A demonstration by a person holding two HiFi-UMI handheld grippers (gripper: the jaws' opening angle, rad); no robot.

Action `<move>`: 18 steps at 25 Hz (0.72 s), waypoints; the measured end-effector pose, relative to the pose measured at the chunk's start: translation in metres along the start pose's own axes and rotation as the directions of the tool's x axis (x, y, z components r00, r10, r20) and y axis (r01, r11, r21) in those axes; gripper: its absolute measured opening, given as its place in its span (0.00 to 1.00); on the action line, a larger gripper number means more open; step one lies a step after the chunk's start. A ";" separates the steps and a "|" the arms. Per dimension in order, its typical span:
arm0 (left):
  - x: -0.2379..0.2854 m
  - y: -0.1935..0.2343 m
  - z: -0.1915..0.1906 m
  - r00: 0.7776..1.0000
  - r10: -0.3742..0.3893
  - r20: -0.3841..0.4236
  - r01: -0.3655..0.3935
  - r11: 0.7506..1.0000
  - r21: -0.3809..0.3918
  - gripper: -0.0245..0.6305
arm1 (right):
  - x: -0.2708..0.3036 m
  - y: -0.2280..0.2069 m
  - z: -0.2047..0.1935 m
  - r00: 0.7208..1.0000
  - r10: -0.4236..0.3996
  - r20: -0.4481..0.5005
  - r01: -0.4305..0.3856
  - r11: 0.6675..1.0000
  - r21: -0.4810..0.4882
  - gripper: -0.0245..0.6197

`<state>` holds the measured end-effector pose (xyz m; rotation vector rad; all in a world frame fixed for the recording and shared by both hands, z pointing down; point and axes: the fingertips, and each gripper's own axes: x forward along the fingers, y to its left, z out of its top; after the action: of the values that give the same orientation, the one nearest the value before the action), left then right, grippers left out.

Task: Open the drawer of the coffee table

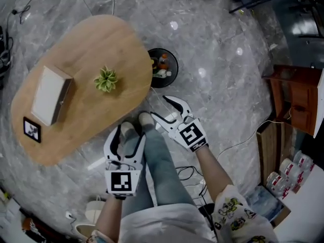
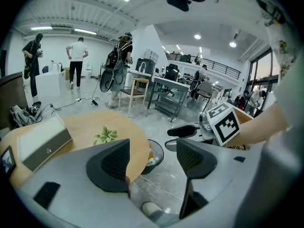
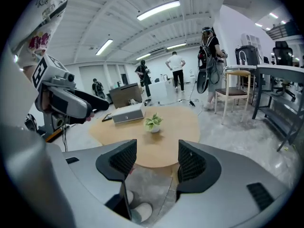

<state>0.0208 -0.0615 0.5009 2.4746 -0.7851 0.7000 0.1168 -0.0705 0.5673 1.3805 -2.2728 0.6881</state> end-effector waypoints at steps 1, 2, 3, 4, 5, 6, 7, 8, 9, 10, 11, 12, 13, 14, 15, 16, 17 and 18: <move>0.006 0.001 -0.007 1.000 -0.005 -0.009 0.005 1.000 0.005 0.47 | 0.007 -0.002 -0.010 1.000 0.001 -0.014 -0.001 1.000 -0.003 0.41; 0.012 0.002 -0.015 1.000 -0.009 -0.023 0.010 1.000 0.004 0.47 | 0.014 -0.005 -0.019 1.000 0.003 -0.025 -0.003 1.000 -0.001 0.41; 0.019 0.003 -0.023 0.999 -0.015 -0.040 0.015 1.000 0.001 0.47 | 0.021 -0.008 -0.028 0.999 0.004 -0.035 -0.004 1.000 0.005 0.41; 0.026 0.002 -0.030 0.998 -0.023 -0.054 0.023 1.000 0.000 0.47 | 0.027 -0.012 -0.037 0.999 0.006 -0.043 -0.005 1.000 0.013 0.41; 0.033 0.001 -0.037 0.997 -0.032 -0.066 0.032 0.999 0.000 0.47 | 0.033 -0.017 -0.045 0.999 0.006 -0.051 -0.005 1.000 0.020 0.41; 0.041 -0.001 -0.043 0.996 -0.042 -0.079 0.042 0.999 0.000 0.47 | 0.037 -0.021 -0.052 0.998 0.007 -0.058 -0.005 1.000 0.026 0.41; 0.047 -0.003 -0.050 0.994 -0.054 -0.095 0.054 0.999 0.001 0.47 | 0.042 -0.024 -0.060 0.998 0.007 -0.065 -0.005 1.000 0.031 0.41; 0.054 -0.006 -0.057 0.991 -0.067 -0.113 0.067 0.998 0.002 0.47 | 0.046 -0.026 -0.067 0.997 0.008 -0.072 -0.005 0.999 0.035 0.41; 0.060 -0.008 -0.064 0.988 -0.079 -0.131 0.081 0.997 0.005 0.47 | 0.051 -0.029 -0.075 0.997 0.008 -0.079 -0.005 0.999 0.038 0.41; 0.067 -0.010 -0.071 0.985 -0.091 -0.146 0.093 0.996 0.010 0.47 | 0.056 -0.033 -0.081 0.996 0.006 -0.084 -0.003 0.999 0.039 0.41; 0.072 -0.012 -0.078 0.982 -0.101 -0.161 0.105 0.994 0.017 0.47 | 0.061 -0.036 -0.087 0.996 0.004 -0.088 -0.001 0.999 0.038 0.41; 0.078 -0.014 -0.084 0.978 -0.110 -0.175 0.116 0.993 0.024 0.47 | 0.065 -0.039 -0.093 0.996 0.003 -0.089 0.001 0.999 0.036 0.41; 0.082 -0.016 -0.091 0.975 -0.117 -0.189 0.125 0.992 0.031 0.47 | 0.070 -0.042 -0.098 0.996 0.003 -0.090 0.000 0.999 0.034 0.41; 0.086 -0.018 -0.098 0.971 -0.124 -0.203 0.135 0.990 0.040 0.47 | 0.076 -0.045 -0.102 0.996 0.006 -0.091 -0.003 1.000 0.031 0.41; 0.090 -0.019 -0.105 0.967 -0.131 -0.218 0.145 0.988 0.051 0.47 | 0.081 -0.046 -0.107 0.996 0.011 -0.093 -0.008 1.000 0.027 0.41; 0.094 -0.020 -0.113 0.963 -0.137 -0.233 0.154 0.986 0.060 0.47 | 0.086 -0.047 -0.111 0.995 0.019 -0.096 -0.017 1.000 0.018 0.41; 0.097 -0.022 -0.120 0.959 -0.142 -0.245 0.163 0.984 0.067 0.47 | 0.092 -0.048 -0.115 0.994 0.029 -0.102 -0.028 1.000 0.004 0.41; 0.101 -0.022 -0.126 0.956 -0.147 -0.255 0.171 0.983 0.072 0.47 | 0.097 -0.048 -0.119 0.993 0.039 -0.108 -0.040 0.999 -0.010 0.41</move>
<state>0.0655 -0.0163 0.6513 2.4339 -0.4630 0.9825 0.1265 -0.0876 0.7273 1.2642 -2.2216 0.7416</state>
